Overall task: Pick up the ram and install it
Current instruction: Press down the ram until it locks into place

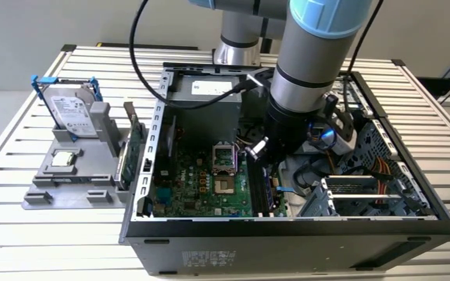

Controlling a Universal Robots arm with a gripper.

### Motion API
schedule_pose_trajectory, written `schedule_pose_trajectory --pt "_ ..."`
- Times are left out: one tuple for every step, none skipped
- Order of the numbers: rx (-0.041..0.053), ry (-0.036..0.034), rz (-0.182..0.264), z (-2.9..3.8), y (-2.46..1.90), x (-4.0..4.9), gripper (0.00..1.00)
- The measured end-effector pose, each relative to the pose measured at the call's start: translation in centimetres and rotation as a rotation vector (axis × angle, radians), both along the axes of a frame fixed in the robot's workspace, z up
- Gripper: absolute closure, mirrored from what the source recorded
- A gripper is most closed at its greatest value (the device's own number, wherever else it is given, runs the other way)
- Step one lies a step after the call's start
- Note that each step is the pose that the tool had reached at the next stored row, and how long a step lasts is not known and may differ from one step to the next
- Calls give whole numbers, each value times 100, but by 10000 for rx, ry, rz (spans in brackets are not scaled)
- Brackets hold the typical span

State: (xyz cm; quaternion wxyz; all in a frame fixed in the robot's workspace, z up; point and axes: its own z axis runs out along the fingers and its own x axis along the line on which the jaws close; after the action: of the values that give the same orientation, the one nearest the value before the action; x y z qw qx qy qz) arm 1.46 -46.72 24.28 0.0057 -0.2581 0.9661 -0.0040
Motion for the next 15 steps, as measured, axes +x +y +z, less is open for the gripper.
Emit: schedule_pose_trajectory --pt "0 1 88 0 1 0 100" --pt "-1 0 172 0 2 0 100" --pt "0 0 257 0 4 0 100" --pt "0 0 344 0 4 0 100" --pt "0 0 436 0 4 0 100" --pt "-1 0 516 0 5 0 100" --pt "-1 0 592 0 7 0 100" --pt "-1 0 666 0 9 0 100" --pt "-1 0 742 0 9 0 100" --pt "-1 0 819 0 9 0 100" --pt "-1 0 900 0 10 0 100" --pt "0 0 973 0 11 0 100" --pt "0 0 1047 0 12 0 100" --pt "0 0 1112 0 12 0 100" --pt "0 0 1162 0 12 0 100"
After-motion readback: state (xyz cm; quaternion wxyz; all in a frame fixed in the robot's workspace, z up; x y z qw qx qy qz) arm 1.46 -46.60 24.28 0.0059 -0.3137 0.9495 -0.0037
